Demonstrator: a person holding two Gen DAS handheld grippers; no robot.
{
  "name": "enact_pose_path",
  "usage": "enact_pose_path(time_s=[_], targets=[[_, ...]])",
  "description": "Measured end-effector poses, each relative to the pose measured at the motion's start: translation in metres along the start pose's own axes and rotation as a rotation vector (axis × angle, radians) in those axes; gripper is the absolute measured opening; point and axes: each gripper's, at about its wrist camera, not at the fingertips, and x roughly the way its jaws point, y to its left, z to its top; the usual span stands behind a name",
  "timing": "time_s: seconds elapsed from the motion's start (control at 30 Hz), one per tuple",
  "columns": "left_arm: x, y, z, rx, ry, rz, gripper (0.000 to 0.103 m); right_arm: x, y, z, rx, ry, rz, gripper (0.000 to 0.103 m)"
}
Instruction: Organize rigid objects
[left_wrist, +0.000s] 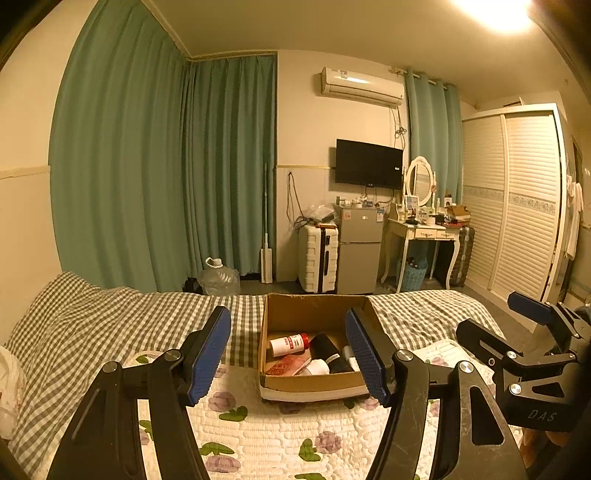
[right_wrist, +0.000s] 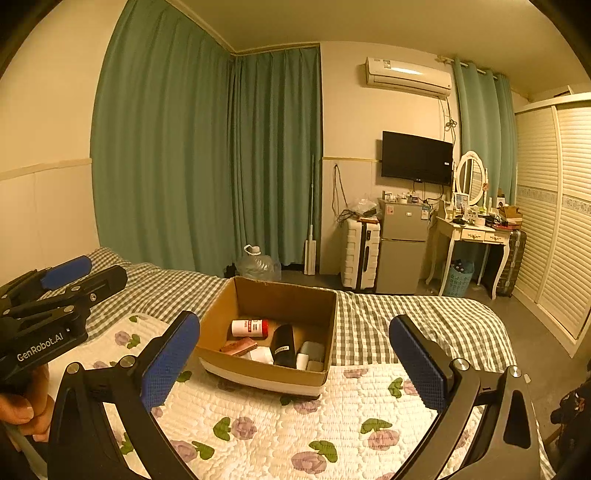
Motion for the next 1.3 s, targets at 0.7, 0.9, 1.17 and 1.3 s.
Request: enact_pose_path(time_s=[0.7, 0.9, 1.17, 1.3], targets=[[0.006, 0.006, -0.005, -0.053, 0.037, 0.013, 0.067, 0.000, -0.005, -0.001, 0.010, 0.014, 0.000, 0.103], [0.004, 0.007, -0.007, -0.048, 0.042, 0.025, 0.067, 0.000, 0.001, -0.003, -0.005, 0.016, 0.003, 0.103], [0.003, 0.010, -0.010, -0.048, 0.051, 0.040, 0.067, -0.001, 0.003, -0.004, 0.001, 0.016, -0.001, 0.103], [0.002, 0.008, -0.010, -0.042, 0.052, 0.048, 0.067, -0.001, 0.003, -0.004, 0.001, 0.017, 0.000, 0.103]])
